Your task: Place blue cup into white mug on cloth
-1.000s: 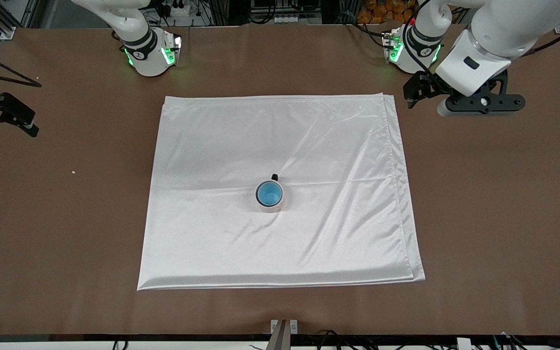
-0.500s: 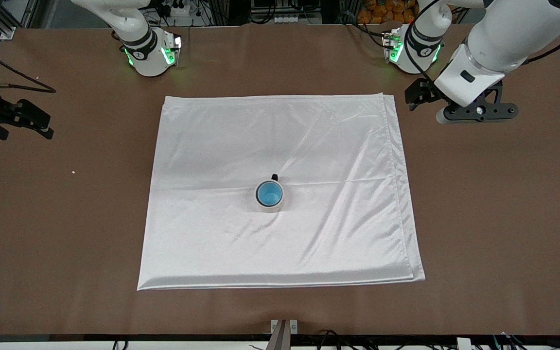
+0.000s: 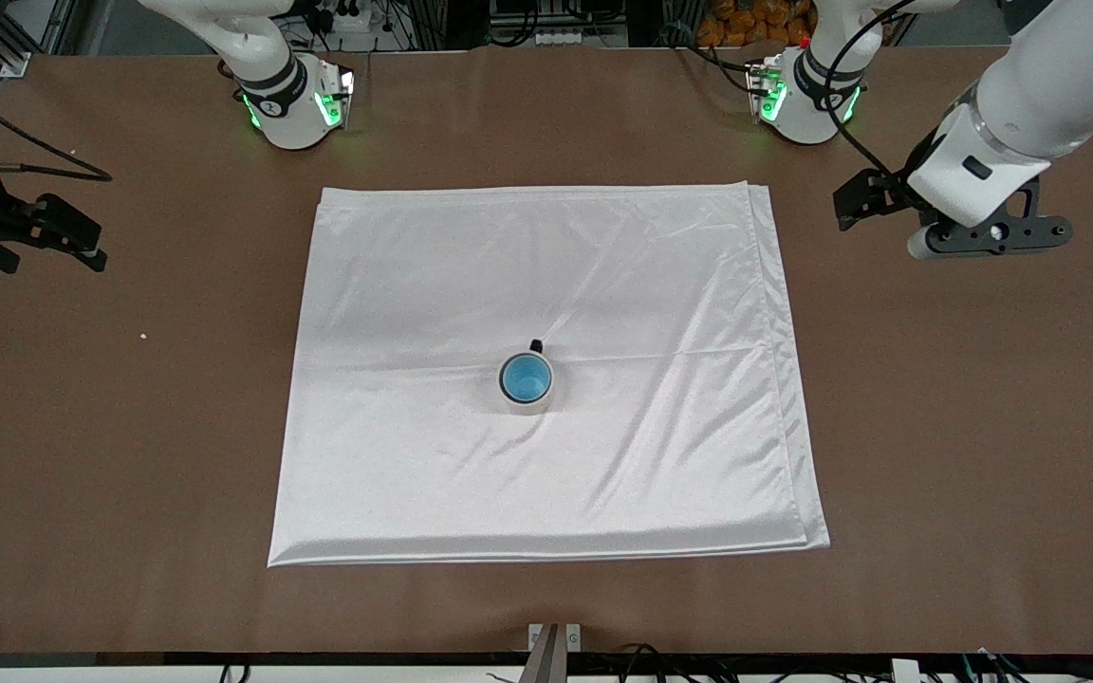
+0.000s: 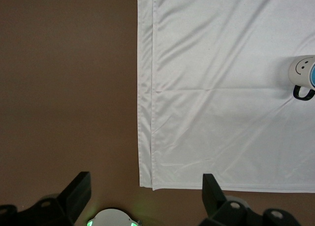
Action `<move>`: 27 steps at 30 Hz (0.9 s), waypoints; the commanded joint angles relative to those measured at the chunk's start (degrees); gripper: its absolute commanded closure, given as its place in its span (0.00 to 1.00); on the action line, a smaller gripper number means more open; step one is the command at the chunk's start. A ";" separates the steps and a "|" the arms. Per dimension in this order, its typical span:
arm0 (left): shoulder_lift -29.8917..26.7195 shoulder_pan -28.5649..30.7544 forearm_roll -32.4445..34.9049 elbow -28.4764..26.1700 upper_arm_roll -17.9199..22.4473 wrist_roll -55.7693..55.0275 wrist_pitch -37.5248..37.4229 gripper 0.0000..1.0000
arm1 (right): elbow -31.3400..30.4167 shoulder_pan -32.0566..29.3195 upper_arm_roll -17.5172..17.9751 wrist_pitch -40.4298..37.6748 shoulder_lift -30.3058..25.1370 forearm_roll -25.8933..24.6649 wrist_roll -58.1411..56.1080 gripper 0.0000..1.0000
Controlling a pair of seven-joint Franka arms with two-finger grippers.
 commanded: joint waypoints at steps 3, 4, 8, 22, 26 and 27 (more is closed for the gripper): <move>-0.29 1.63 -0.14 -1.09 -0.12 3.37 2.09 0.00 | -0.30 -0.33 -0.11 -0.26 -0.73 -0.34 -0.42 0.00; -0.29 1.63 -0.06 -1.09 -0.12 3.37 2.10 0.00 | -0.30 -0.42 -0.20 -0.26 -0.73 -0.34 -0.42 0.00; -0.29 1.54 2.05 -1.09 -0.21 3.63 3.23 0.00 | -0.30 -0.59 -0.29 -0.26 -0.73 -0.34 -0.42 0.00; 0.76 1.37 5.22 -0.92 -0.30 4.68 7.28 0.00 | -0.22 -0.94 -0.37 -0.96 -0.90 -0.34 -0.42 0.00; 0.77 1.46 5.22 -0.74 -0.30 4.68 7.28 0.00 | -0.22 -1.12 -0.37 -1.13 -0.81 -0.34 -0.50 0.00; 0.77 1.46 5.22 -0.74 -0.30 4.68 7.28 0.00 | -0.30 -1.12 -0.37 -1.13 -0.90 -0.34 -0.50 0.00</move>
